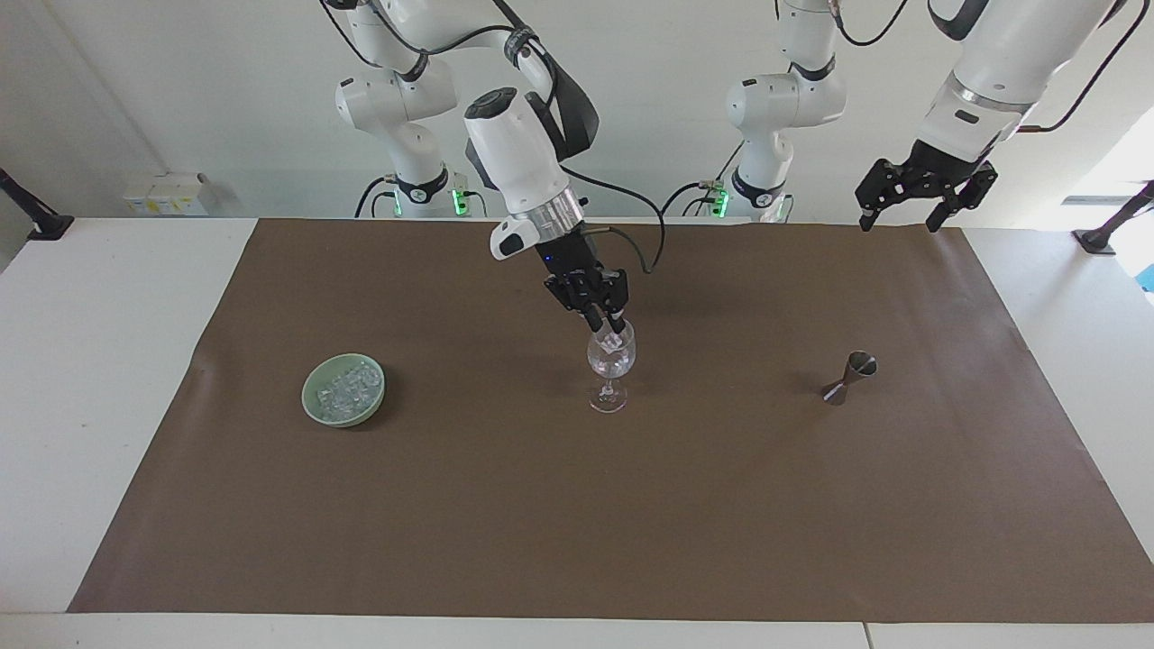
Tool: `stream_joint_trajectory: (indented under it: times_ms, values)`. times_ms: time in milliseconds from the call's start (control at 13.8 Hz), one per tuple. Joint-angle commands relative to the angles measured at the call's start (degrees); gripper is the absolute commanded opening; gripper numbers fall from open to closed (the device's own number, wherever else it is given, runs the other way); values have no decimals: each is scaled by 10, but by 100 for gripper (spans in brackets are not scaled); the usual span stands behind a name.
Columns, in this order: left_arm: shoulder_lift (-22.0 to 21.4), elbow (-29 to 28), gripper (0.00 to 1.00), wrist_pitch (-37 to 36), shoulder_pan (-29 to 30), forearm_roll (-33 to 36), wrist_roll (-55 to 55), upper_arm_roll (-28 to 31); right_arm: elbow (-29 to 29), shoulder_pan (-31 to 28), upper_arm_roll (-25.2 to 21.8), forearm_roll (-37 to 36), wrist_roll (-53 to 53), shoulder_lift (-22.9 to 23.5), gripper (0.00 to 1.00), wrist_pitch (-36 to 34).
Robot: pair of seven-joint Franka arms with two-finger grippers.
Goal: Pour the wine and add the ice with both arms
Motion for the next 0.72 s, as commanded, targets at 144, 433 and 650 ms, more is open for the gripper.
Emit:
stream_joint_trajectory:
  times_ms: [144,433,650]
  values:
    - [-16,-17,100,1,-5,-5,3,6,-7,3,-1,10,-5,-2,55,12]
    - [-13,-14,100,16,-4,-5,9,7,-3,3,-1,9,-3,-1,70,11]
    - [-16,-24,100,35,-3,-5,10,6,-1,1,-1,9,-1,-2,89,10]
